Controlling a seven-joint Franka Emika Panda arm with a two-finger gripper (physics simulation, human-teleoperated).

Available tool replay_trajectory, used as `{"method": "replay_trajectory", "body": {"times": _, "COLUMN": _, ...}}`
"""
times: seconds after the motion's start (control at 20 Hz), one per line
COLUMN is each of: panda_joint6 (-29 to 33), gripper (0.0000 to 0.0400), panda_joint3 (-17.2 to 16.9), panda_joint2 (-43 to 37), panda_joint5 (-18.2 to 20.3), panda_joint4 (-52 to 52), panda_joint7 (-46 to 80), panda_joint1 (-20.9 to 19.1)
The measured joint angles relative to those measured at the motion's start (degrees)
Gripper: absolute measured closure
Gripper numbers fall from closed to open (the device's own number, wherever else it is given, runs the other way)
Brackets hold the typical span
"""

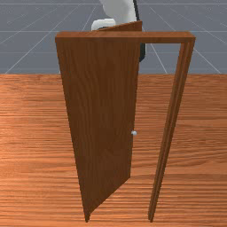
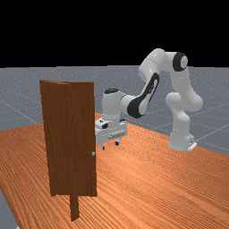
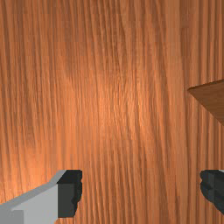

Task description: Close the door

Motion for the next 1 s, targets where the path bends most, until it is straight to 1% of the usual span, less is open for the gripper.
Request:
{"method": "replay_trajectory", "body": {"times": 0.05, "panda_joint6": 0.0, "gripper": 0.0157, "panda_joint3": 0.0, "panda_joint2": 0.0, "panda_joint5": 0.0, "panda_joint4": 0.0, "panda_joint7": 0.0, "panda_joint1": 0.0}}
{"method": "replay_trajectory", "body": {"times": 0.1, "panda_joint6": 0.0, "gripper": 0.0252, "panda_joint3": 0.0, "panda_joint2": 0.0, "panda_joint5": 0.0, "panda_joint4": 0.0, "panda_joint7": 0.0, "panda_joint1": 0.0}}
{"method": "replay_trajectory", "body": {"times": 0.15, "panda_joint6": 0.0, "gripper": 0.0310, "panda_joint3": 0.0, "panda_joint2": 0.0, "panda_joint5": 0.0, "panda_joint4": 0.0, "panda_joint7": 0.0, "panda_joint1": 0.0}}
{"method": "replay_trajectory", "body": {"times": 0.2, "panda_joint6": 0.0, "gripper": 0.0346, "panda_joint3": 0.0, "panda_joint2": 0.0, "panda_joint5": 0.0, "panda_joint4": 0.0, "panda_joint7": 0.0, "panda_joint1": 0.0}}
{"method": "replay_trajectory", "body": {"times": 0.25, "panda_joint6": 0.0, "gripper": 0.0367, "panda_joint3": 0.0, "panda_joint2": 0.0, "panda_joint5": 0.0, "panda_joint4": 0.0, "panda_joint7": 0.0, "panda_joint1": 0.0}}
{"method": "replay_trajectory", "body": {"times": 0.3, "panda_joint6": -1.6, "gripper": 0.0380, "panda_joint3": -0.9, "panda_joint2": 2.6, "panda_joint5": 1.8, "panda_joint4": 4.2, "panda_joint7": -3.4, "panda_joint1": -2.2}}
{"method": "replay_trajectory", "body": {"times": 0.35, "panda_joint6": -1.7, "gripper": 0.0388, "panda_joint3": -1.7, "panda_joint2": 3.4, "panda_joint5": 2.0, "panda_joint4": 5.4, "panda_joint7": -8.9, "panda_joint1": -5.7}}
{"method": "replay_trajectory", "body": {"times": 0.4, "panda_joint6": -2.4, "gripper": 0.0393, "panda_joint3": -2.4, "panda_joint2": 4.6, "panda_joint5": 2.5, "panda_joint4": 7.3, "panda_joint7": -11.8, "panda_joint1": -8.2}}
{"method": "replay_trajectory", "body": {"times": 0.45, "panda_joint6": -4.3, "gripper": 0.0395, "panda_joint3": -2.5, "panda_joint2": 8.3, "panda_joint5": 2.6, "panda_joint4": 13.6, "panda_joint7": -13.5, "panda_joint1": -9.8}}
{"method": "replay_trajectory", "body": {"times": 0.5, "panda_joint6": -8.0, "gripper": 0.0397, "panda_joint3": -2.4, "panda_joint2": 13.7, "panda_joint5": 2.8, "panda_joint4": 22.8, "panda_joint7": -13.0, "panda_joint1": -10.1}}
{"method": "replay_trajectory", "body": {"times": 0.55, "panda_joint6": -8.9, "gripper": 0.0398, "panda_joint3": -2.4, "panda_joint2": 14.3, "panda_joint5": 2.7, "panda_joint4": 23.7, "panda_joint7": -13.0, "panda_joint1": -10.0}}
{"method": "replay_trajectory", "body": {"times": 0.75, "panda_joint6": -8.9, "gripper": 0.0400, "panda_joint3": -2.4, "panda_joint2": 14.4, "panda_joint5": 2.7, "panda_joint4": 23.7, "panda_joint7": -13.0, "panda_joint1": -10.0}}
{"method": "replay_trajectory", "body": {"times": 0.8, "panda_joint6": -8.0, "gripper": 0.0400, "panda_joint3": -2.1, "panda_joint2": 13.1, "panda_joint5": 1.9, "panda_joint4": 21.4, "panda_joint7": -11.5, "panda_joint1": -8.6}}
{"method": "replay_trajectory", "body": {"times": 0.85, "panda_joint6": -7.5, "gripper": 0.0400, "panda_joint3": -1.5, "panda_joint2": 12.0, "panda_joint5": 0.8, "panda_joint4": 19.7, "panda_joint7": -7.0, "panda_joint1": -5.1}}
{"method": "replay_trajectory", "body": {"times": 0.9, "panda_joint6": -7.6, "gripper": 0.0400, "panda_joint3": -0.6, "panda_joint2": 11.6, "panda_joint5": 0.2, "panda_joint4": 19.2, "panda_joint7": -1.4, "panda_joint1": -0.9}}
{"method": "replay_trajectory", "body": {"times": 0.95, "panda_joint6": -8.7, "gripper": 0.0400, "panda_joint3": 0.4, "panda_joint2": 12.6, "panda_joint5": -0.7, "panda_joint4": 21.1, "panda_joint7": 4.2, "panda_joint1": 3.7}}
{"method": "replay_trajectory", "body": {"times": 1.0, "panda_joint6": -10.9, "gripper": 0.0400, "panda_joint3": 1.0, "panda_joint2": 15.1, "panda_joint5": -1.3, "panda_joint4": 25.9, "panda_joint7": 10.2, "panda_joint1": 8.2}}
